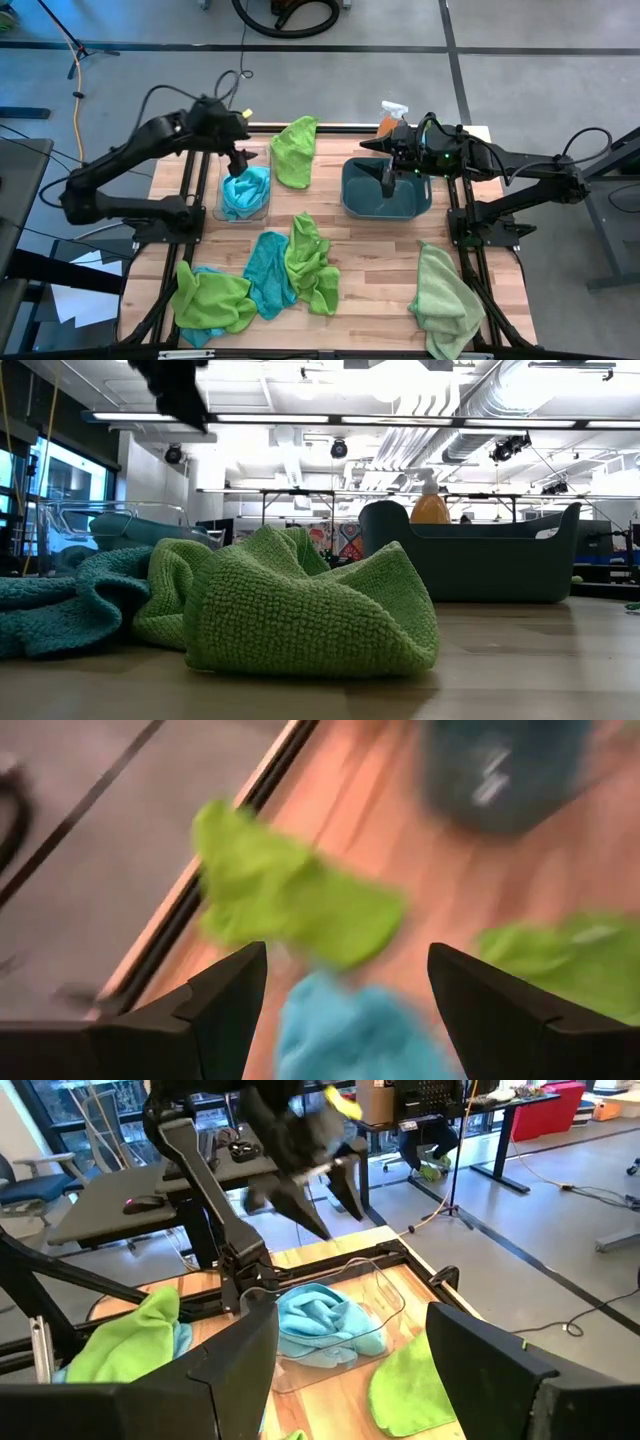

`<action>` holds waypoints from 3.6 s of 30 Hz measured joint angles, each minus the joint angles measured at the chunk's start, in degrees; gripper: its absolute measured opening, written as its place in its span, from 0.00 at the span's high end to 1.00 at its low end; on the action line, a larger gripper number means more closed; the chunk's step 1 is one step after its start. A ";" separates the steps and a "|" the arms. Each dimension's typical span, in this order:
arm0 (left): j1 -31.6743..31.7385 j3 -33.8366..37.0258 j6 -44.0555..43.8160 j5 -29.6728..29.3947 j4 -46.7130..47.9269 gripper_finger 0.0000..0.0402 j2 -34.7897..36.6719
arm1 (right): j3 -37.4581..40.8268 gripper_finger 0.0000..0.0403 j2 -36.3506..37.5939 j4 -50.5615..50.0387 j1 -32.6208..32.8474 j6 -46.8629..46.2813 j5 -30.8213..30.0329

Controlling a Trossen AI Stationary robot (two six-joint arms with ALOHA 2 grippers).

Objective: Sort microfiber towel by color & place in baskets
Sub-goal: Put the blue microfiber towel into the transparent bin

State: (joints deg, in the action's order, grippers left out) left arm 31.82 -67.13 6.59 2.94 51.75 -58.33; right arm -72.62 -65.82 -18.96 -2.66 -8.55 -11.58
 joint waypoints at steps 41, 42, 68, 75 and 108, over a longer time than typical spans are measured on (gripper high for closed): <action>-62.09 0.07 -47.61 -8.15 -1.74 0.34 -33.86 | 0.00 0.37 0.00 -5.74 0.02 7.53 6.15; -62.18 0.07 -47.38 -8.15 -1.73 0.34 -35.34 | 0.00 0.37 0.00 -6.12 0.02 7.56 5.98; -58.58 5.64 -58.04 -3.85 -9.54 0.96 -43.48 | 0.00 0.37 -0.02 -10.43 0.02 9.24 5.71; -57.08 4.91 -54.43 -3.97 -5.83 0.99 -23.58 | 0.00 0.37 -0.02 -10.37 0.00 9.04 5.71; -18.40 -9.54 1.64 -16.58 5.39 1.00 8.69 | 0.02 0.37 -2.70 11.30 0.00 -1.96 -2.40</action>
State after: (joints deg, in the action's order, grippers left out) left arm 13.42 -76.68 8.24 -13.63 57.13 -49.64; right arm -72.60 -68.52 -7.66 -2.66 -10.51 -13.98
